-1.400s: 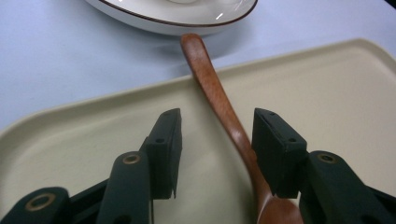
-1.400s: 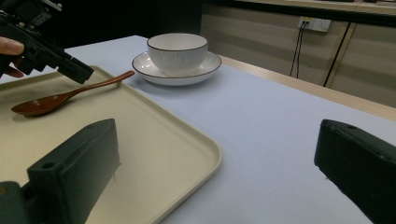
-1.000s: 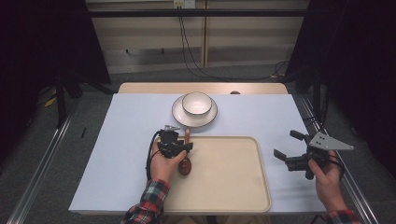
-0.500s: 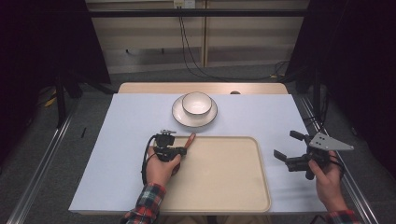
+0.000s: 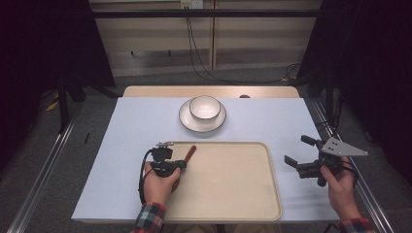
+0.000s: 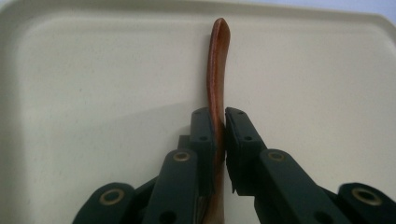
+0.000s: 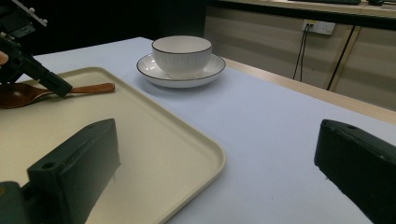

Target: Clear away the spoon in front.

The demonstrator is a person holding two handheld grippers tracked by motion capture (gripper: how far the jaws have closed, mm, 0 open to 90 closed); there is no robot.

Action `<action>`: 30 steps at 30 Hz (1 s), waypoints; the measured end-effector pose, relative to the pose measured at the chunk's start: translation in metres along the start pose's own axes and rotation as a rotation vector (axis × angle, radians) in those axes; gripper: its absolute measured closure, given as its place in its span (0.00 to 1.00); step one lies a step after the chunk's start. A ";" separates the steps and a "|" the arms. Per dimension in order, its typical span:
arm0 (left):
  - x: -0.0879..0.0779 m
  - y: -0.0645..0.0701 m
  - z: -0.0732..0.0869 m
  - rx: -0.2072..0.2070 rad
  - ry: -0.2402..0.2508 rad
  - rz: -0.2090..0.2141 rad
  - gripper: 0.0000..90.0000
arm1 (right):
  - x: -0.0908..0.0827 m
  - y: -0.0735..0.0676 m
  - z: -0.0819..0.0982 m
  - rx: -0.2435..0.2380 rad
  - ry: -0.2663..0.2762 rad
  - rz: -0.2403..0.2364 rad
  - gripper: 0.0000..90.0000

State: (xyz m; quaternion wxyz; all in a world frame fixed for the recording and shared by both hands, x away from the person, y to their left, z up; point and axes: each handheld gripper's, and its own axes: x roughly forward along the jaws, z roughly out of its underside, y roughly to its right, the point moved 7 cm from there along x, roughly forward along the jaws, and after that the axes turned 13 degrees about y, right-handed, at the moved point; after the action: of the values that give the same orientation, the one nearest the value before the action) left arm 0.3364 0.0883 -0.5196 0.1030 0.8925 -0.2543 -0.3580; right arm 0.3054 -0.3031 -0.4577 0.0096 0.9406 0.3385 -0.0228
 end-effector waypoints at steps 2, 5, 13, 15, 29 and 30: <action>-0.003 0.002 0.003 -0.007 0.003 0.004 0.91 | 0.000 0.000 0.000 0.000 0.001 0.001 0.00; -0.007 0.004 0.006 -0.007 0.008 0.015 0.91 | 0.000 -0.001 0.000 -0.004 0.002 0.005 0.00; -0.013 0.002 -0.005 0.036 0.070 0.061 0.77 | -0.002 -0.001 -0.002 -0.003 0.003 0.000 0.00; -0.014 0.000 -0.008 0.048 0.084 0.067 0.74 | -0.001 0.000 -0.002 -0.007 0.009 0.013 0.00; -0.020 -0.014 -0.034 0.110 0.204 0.073 0.50 | -0.002 -0.002 0.000 -0.017 -0.012 0.007 0.00; -0.021 -0.015 -0.036 0.115 0.208 0.067 0.48 | -0.002 -0.002 0.001 -0.017 -0.017 -0.003 0.00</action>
State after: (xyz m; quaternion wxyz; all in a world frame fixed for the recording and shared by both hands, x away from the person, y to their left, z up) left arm 0.3539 0.1121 -0.4871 0.0896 0.9202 -0.2921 -0.2446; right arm 0.3023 -0.3025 -0.4584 0.0203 0.9399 0.3398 -0.0278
